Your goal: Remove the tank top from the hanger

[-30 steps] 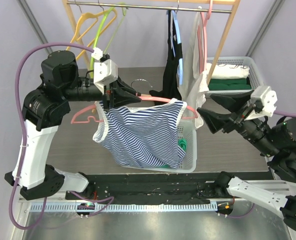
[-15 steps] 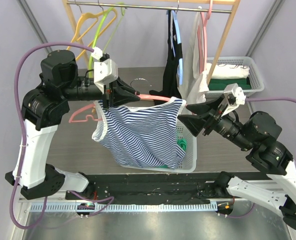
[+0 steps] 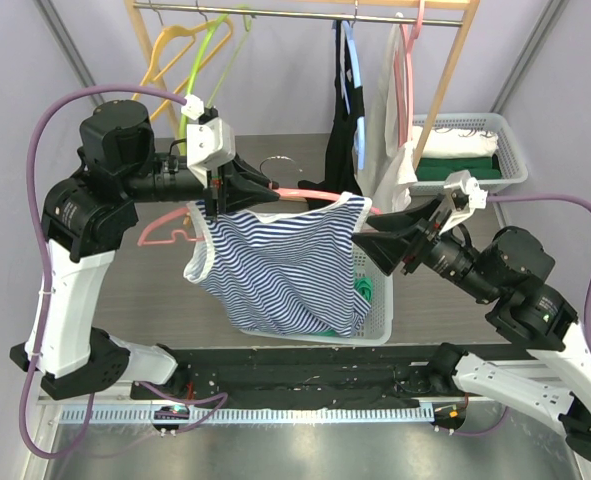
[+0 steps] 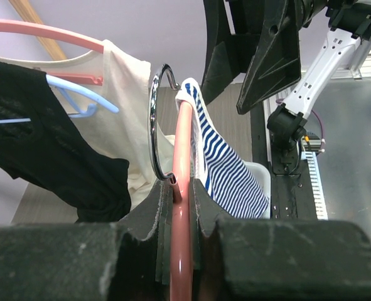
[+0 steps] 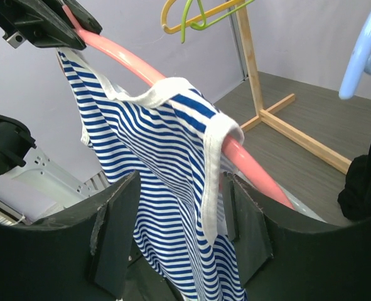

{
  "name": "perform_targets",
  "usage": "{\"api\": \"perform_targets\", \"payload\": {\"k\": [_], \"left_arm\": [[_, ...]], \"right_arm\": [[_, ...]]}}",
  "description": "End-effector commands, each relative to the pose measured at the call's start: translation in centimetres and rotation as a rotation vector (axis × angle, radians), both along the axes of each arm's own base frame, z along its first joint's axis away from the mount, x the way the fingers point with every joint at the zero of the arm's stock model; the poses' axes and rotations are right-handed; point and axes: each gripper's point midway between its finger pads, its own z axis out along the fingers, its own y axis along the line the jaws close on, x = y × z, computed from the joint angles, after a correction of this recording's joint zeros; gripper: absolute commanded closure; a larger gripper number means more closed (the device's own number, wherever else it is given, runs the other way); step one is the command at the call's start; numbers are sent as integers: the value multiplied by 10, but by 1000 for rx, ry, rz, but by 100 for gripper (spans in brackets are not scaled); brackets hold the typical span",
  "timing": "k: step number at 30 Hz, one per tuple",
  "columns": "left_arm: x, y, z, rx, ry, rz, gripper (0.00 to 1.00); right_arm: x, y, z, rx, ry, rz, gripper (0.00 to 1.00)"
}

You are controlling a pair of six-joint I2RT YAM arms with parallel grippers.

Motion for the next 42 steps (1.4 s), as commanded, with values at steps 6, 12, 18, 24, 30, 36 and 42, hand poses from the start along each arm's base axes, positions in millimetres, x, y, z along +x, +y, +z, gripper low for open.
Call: {"api": "perform_targets", "payload": {"k": [6,12,18,24,30,36,42], "left_arm": [[-12,5,28,-62,-115,-26,100],[-14,6,31,-69,-116,-25,100],[-18,8,33,-76,-117,-30,100],[-18,9,30,-70,-109,-27,100],[-21,10,31,-74,-110,-33,100],[-21,11,30,-73,-112,-30,100],[-18,11,26,-61,-115,-20,100]], "right_arm": [[-26,-17,15,147,-27,47,39],[-17,-5,9,128,-5,51,39],[-7,8,5,94,-5,56,39],[-1,21,5,61,-14,82,39],[0,32,26,55,-55,116,41],[5,37,35,65,-72,117,57],[3,34,43,84,-87,111,98]]}}
